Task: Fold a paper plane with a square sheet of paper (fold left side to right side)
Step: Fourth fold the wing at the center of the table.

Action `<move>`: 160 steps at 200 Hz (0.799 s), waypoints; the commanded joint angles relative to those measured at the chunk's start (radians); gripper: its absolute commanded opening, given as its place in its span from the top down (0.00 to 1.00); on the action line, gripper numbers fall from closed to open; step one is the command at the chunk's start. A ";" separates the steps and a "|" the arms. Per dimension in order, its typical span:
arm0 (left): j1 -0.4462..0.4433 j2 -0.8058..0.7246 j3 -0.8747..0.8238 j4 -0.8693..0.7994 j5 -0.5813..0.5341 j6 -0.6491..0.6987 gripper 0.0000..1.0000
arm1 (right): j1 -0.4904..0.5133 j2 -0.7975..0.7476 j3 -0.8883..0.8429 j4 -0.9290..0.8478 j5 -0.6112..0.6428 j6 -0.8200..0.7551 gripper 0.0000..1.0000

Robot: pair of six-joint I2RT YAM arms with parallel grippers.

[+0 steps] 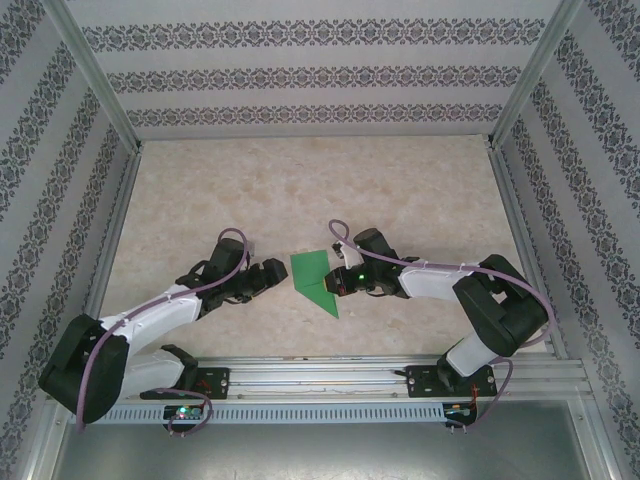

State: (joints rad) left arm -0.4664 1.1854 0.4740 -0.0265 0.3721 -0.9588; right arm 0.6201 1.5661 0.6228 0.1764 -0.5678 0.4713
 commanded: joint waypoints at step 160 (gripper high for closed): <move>0.037 0.397 0.187 0.290 0.253 0.006 0.46 | -0.054 -0.130 -0.092 0.077 -0.037 0.053 1.00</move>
State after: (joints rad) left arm -0.4366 1.5436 0.6304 0.1947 0.5880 -0.9588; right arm 0.5774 1.4643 0.5499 0.2237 -0.5842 0.5152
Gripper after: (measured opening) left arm 0.545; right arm 0.057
